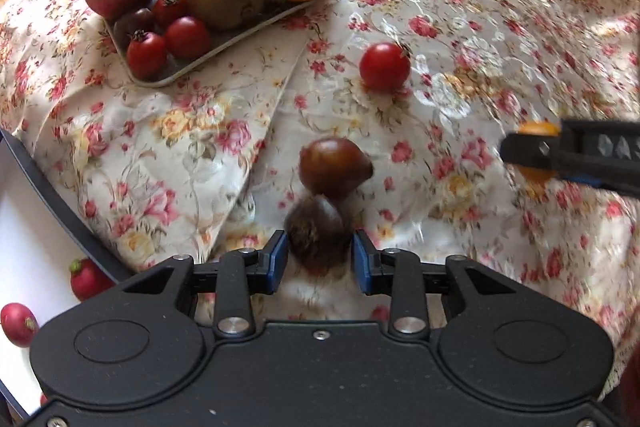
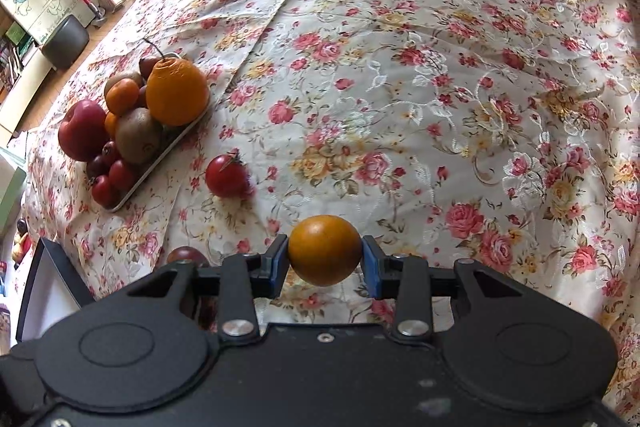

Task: Organize fruits
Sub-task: 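Grasp the passion fruit with the left tool while the right tool grasps the orange tomato, then carry both fruits over the box and open both tools to drop them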

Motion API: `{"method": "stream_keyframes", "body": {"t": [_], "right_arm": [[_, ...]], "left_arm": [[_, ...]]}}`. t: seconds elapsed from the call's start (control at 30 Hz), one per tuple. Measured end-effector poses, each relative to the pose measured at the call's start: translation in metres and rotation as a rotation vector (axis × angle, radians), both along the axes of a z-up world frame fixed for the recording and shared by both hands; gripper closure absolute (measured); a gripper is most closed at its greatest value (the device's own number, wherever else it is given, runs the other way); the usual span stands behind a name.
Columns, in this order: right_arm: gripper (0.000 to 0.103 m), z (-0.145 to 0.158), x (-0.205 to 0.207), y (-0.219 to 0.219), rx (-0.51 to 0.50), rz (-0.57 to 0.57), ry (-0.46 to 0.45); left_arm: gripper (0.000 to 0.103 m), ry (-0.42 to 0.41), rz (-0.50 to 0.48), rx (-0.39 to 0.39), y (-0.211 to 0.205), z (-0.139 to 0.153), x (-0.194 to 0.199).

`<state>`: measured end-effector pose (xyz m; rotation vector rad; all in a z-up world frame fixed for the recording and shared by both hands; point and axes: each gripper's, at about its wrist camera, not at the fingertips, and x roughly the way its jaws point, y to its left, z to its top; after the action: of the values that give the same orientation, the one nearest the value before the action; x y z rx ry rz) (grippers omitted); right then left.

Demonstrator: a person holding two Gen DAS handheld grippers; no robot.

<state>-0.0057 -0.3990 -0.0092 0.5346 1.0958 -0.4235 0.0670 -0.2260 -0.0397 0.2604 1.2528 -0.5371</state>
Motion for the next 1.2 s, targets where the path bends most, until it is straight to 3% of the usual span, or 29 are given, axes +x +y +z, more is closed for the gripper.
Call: {"method": "stream_keyframes", "body": {"t": [0.2, 0.77, 1.2], "right_arm": [[0.064, -0.003, -0.001, -0.005, 0.016, -0.007, -0.001], [0.064, 0.005, -0.004, 0.003, 0.016, 0.006, -0.018], [0.063, 0.016, -0.001, 0.040, -0.008, 0.090, -0.024]], "left_arm": [[0.053, -0.002, 0.002, 0.018, -0.010, -0.008, 0.008], [0.055, -0.048, 0.040, 0.017, -0.007, 0.001, -0.002], [0.055, -0.077, 0.146, 0.060, 0.057, 0.030, -0.011]]}}
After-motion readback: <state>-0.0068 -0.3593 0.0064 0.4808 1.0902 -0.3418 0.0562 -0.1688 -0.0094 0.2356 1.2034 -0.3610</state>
